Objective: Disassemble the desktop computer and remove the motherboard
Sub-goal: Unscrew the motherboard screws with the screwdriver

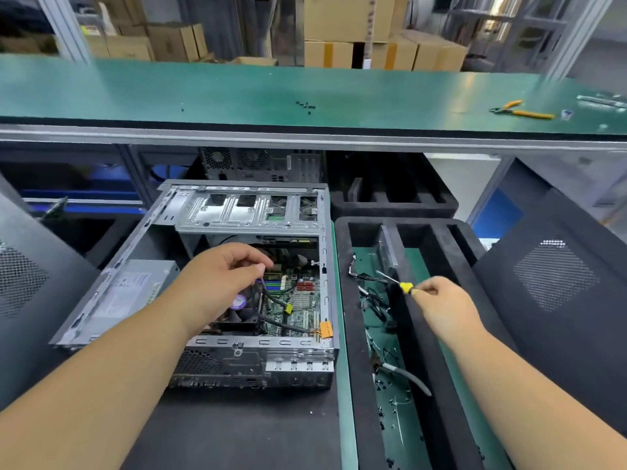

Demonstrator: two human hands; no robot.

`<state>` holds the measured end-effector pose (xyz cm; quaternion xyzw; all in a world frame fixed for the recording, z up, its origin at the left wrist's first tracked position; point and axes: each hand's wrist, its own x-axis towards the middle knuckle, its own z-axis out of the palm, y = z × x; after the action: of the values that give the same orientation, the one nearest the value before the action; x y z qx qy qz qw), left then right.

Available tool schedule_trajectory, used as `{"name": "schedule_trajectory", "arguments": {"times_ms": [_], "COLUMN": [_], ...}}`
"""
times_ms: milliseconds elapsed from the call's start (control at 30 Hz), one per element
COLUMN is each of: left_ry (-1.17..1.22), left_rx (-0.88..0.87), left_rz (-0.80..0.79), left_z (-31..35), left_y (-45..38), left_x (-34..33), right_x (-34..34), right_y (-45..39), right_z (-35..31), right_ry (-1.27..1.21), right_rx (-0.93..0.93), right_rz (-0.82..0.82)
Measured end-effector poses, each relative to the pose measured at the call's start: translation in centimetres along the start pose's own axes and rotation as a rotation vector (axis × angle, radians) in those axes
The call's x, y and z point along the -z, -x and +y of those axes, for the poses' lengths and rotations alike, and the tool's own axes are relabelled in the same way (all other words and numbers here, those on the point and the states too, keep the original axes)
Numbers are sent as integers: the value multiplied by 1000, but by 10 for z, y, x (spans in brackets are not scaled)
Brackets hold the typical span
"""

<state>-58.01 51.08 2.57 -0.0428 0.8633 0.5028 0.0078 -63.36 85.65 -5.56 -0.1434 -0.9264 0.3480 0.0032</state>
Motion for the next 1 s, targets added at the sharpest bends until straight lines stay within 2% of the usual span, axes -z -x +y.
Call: {"name": "schedule_trajectory", "arguments": {"times_ms": [167, 367, 700, 867, 1000], "left_ry": [17, -8, -67, -303, -552], "left_rx": [-7, -14, -83, -121, -228], "left_rz": [-9, -54, -164, -350, -455], "left_z": [-5, -15, -23, -30, -36], "left_y": [-11, -31, -64, -82, -97], "left_x": [14, 39, 49, 39, 31], "right_x": [13, 18, -19, -33, -44], "right_y": [14, 37, 56, 57, 54], "right_z": [-64, -126, -172, -184, -189], "right_ry": [-237, -334, -220, 7, 176], "right_rx": [158, 219, 291, 318, 378], "right_rz": [104, 125, 10, 1, -9]}}
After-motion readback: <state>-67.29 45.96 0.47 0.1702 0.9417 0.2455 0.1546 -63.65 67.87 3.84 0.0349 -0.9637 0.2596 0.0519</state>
